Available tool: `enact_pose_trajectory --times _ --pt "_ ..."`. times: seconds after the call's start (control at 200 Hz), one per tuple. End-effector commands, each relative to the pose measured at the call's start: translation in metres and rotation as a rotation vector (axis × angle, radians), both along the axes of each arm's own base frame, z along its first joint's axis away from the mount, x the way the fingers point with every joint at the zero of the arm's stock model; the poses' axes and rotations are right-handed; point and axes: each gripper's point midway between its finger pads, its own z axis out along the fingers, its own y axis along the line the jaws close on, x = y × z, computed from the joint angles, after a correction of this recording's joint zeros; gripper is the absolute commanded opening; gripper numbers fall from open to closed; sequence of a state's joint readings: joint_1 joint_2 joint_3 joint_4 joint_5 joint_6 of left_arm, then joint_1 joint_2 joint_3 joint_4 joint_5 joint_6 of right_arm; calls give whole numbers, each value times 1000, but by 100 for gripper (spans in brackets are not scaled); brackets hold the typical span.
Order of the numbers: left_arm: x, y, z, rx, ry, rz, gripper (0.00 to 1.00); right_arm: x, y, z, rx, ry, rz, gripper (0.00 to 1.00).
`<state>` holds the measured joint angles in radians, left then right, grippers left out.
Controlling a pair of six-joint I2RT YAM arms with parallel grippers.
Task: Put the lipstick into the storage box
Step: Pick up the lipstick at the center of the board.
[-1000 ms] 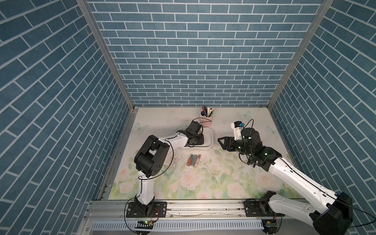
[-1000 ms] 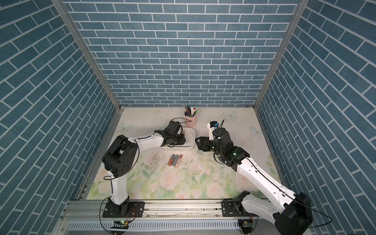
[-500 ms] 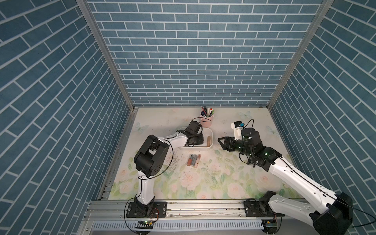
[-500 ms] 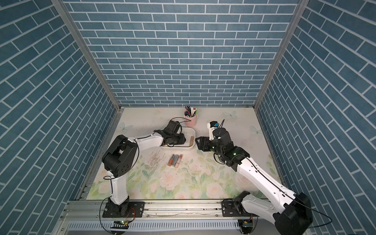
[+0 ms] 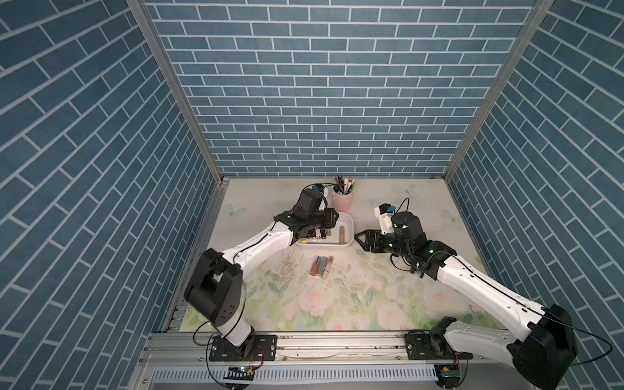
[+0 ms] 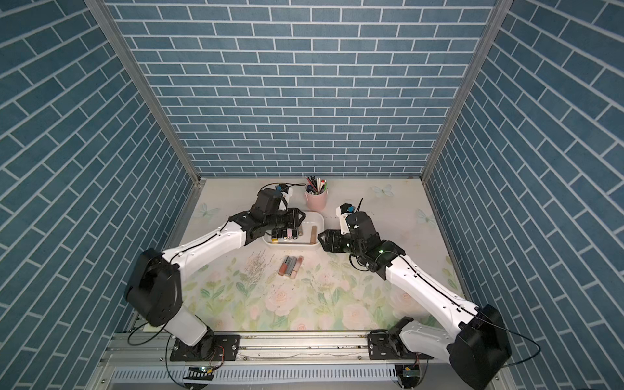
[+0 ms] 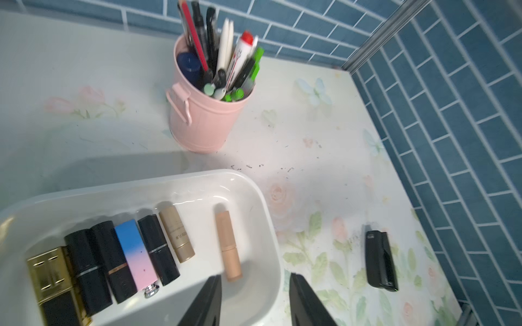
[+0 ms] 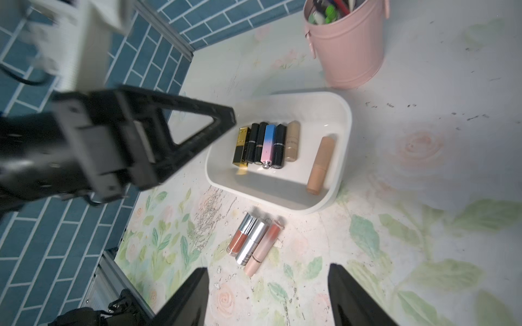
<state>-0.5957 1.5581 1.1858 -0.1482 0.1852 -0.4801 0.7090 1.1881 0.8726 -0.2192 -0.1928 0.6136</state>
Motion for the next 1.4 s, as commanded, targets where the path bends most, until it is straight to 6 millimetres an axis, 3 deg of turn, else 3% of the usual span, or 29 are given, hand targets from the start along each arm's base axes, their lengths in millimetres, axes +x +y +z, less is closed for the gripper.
enact_pose_trajectory --times 0.0,0.12,0.28,0.545,1.0,1.395 --pt "-28 24 -13 86 19 -20 46 -17 31 -15 -14 43 73 70" --pt "-56 47 -18 108 26 -6 48 -29 58 -46 -113 100 113 70" --pt "-85 80 -30 135 21 52 50 -38 77 -86 -254 152 118 69" --pt "-105 111 -44 161 -1 133 53 -47 94 -129 -416 195 136 67" --pt "-105 109 -54 172 -2 115 54 -43 88 -156 -496 219 112 54" --pt "-107 110 -63 194 5 103 55 -40 95 -162 -501 223 118 53"
